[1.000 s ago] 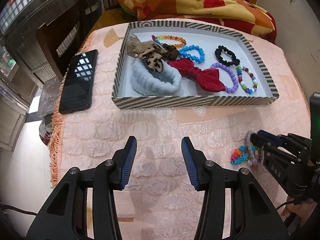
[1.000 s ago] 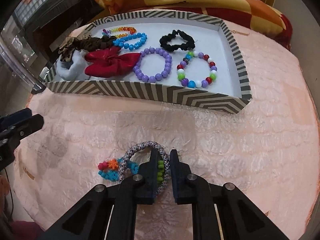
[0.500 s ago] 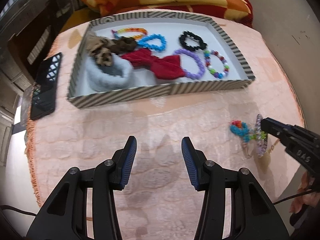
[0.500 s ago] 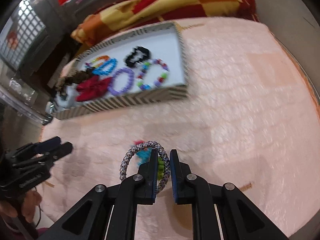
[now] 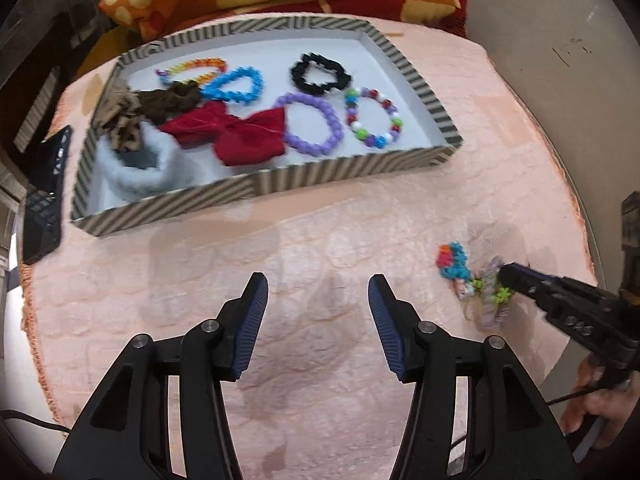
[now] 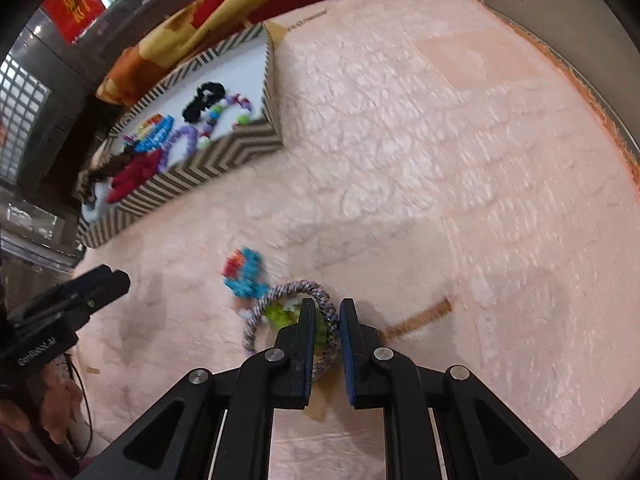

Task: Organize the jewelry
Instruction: 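Lift the grey braided bracelet with the right tool while the left tool approaches the turquoise bracelet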

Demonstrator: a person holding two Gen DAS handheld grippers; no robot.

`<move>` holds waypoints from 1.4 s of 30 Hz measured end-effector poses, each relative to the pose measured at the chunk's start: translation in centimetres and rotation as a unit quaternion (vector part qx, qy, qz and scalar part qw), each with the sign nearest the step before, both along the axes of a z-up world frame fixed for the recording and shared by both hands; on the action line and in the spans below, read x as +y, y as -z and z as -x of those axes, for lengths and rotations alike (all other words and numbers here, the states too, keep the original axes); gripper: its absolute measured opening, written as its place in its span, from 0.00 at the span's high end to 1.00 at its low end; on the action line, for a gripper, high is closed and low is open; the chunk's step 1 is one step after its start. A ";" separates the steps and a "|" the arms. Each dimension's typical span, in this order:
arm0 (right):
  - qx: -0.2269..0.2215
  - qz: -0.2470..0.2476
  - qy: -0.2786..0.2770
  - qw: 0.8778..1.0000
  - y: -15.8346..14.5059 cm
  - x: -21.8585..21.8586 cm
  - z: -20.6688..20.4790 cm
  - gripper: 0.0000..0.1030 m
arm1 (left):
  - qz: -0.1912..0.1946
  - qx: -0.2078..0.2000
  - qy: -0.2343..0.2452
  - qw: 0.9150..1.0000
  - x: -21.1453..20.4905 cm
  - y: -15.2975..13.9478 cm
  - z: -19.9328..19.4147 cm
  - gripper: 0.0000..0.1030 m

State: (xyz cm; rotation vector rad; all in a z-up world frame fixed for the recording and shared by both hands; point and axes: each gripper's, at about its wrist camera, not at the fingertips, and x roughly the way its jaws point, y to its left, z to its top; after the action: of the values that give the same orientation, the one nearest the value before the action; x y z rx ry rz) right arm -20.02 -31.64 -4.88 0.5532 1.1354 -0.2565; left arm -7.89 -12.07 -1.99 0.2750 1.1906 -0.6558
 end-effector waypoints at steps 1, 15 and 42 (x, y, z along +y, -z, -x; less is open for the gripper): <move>-0.001 0.002 0.001 1.000 -0.1 0.0 0.1 0.89 | -0.003 0.000 0.005 1.000 -0.3 0.1 0.2 0.50; 0.016 0.056 -0.052 0.997 0.2 0.6 -1.7 0.84 | -0.009 -0.002 0.014 1.000 -1.1 0.2 0.2 0.49; 0.029 0.059 -0.074 0.995 0.0 0.0 -1.8 0.85 | -0.001 0.019 0.034 0.999 -3.7 0.4 -0.1 0.49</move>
State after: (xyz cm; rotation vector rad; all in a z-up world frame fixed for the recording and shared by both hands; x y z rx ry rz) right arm -18.27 -31.68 -4.89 0.3582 1.2026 -0.2112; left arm -7.84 -15.73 -2.43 0.3073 1.2227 -0.7217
